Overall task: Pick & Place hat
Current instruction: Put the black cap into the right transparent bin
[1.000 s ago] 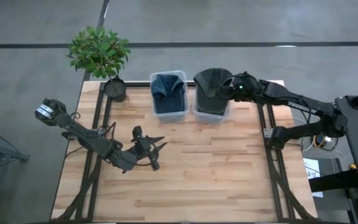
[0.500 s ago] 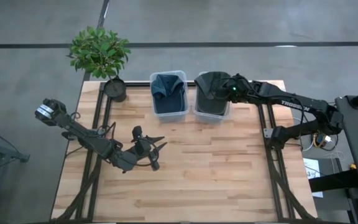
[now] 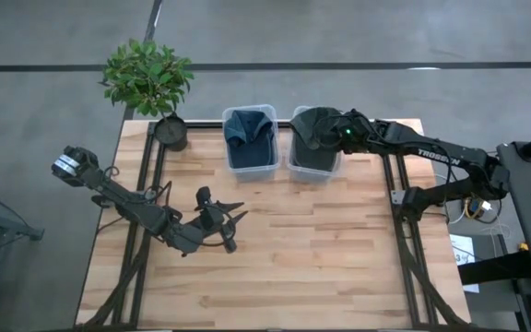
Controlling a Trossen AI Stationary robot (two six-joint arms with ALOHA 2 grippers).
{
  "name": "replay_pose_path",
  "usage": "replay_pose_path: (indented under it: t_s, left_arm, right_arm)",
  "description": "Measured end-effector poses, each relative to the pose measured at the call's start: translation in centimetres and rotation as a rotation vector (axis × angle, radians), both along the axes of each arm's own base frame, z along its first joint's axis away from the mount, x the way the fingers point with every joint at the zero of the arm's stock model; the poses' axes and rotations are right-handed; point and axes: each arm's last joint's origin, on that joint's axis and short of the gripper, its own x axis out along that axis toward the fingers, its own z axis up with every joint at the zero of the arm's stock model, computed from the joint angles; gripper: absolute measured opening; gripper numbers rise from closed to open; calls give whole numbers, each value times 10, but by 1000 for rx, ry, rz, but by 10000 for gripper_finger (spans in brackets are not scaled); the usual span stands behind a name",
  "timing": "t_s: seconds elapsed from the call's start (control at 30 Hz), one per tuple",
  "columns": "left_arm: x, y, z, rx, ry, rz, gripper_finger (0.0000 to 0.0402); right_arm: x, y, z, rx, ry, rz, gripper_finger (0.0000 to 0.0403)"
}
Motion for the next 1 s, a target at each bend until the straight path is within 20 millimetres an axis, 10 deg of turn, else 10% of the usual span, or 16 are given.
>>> replay_pose_path:
  t_s: [0.63,0.8,1.0]
  left_arm:
    - [0,0,0,-2,0,-2,107]
    - [0,0,0,-2,0,-3,107]
    - [0,0,0,-5,-2,-3,107]
  right_arm:
    - [-36,20,57,-56,47,59,101]
    - [-26,22,79,-178,16,120,86]
    - [-3,8,59,-156,179,160,54]
